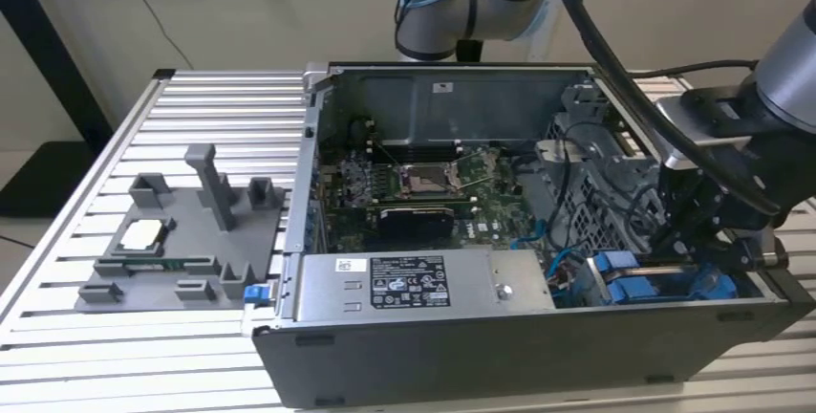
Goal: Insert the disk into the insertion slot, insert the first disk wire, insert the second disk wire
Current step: 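Insert the second disk wire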
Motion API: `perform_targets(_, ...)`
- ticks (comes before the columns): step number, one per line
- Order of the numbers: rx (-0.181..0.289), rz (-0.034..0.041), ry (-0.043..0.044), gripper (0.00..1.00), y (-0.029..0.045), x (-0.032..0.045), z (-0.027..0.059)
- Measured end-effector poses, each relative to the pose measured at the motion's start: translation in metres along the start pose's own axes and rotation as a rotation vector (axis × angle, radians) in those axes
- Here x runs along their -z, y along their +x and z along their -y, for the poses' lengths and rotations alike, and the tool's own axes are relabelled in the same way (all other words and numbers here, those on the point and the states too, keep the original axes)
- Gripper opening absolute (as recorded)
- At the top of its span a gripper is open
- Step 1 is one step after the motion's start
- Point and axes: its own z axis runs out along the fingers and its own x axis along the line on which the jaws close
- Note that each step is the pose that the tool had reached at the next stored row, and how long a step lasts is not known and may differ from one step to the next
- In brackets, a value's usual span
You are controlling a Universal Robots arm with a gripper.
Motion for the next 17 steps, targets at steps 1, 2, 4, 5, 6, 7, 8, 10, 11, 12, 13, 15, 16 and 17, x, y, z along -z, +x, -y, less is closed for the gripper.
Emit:
perform_targets(1, 0.0, -0.0004, 0.001, 0.16, 0.0002, -0.0013, -0.0001)
perform_targets(2, 0.0, -0.0011, 0.0022, 0.16, 0.0004, -0.0026, -0.0002)
perform_targets(4, 0.0, -0.0001, 0.0023, 0.18, 0.0004, -0.003, -0.0001)
perform_targets(5, 0.0, 0.0013, 0.0024, 0.18, 0.0003, -0.0022, -0.0001)
perform_targets(6, 0.0, 0.0012, 0.0024, 0.24, -0.0001, 0.0007, 0.0)
perform_targets(7, 0.0, 0.0006, 0.0023, 0.24, -0.0006, 0.0046, 0.0001)
perform_targets(8, -0.001, 0.0001, 0.0024, 0.24, -0.0011, 0.0082, 0.0003)
perform_targets(10, -0.001, 0.0003, 0.0024, 0.24, -0.0019, 0.0131, 0.0004)
perform_targets(11, -0.001, 0.0004, 0.0024, 0.24, -0.0021, 0.015, 0.0005)
perform_targets(12, -0.001, 0.0001, 0.0024, 0.24, -0.0023, 0.0167, 0.0006)
perform_targets(13, -0.001, 0.0004, 0.0025, 0.24, -0.0025, 0.018, 0.0006)
perform_targets(15, -0.001, 0.0002, 0.0025, 0.24, -0.003, 0.0212, 0.0007)
perform_targets(16, -0.002, 0.0002, 0.0025, 0.24, -0.0032, 0.0226, 0.0008)
perform_targets(17, -0.002, 0.0002, 0.0025, 0.24, -0.0034, 0.0239, 0.0009)
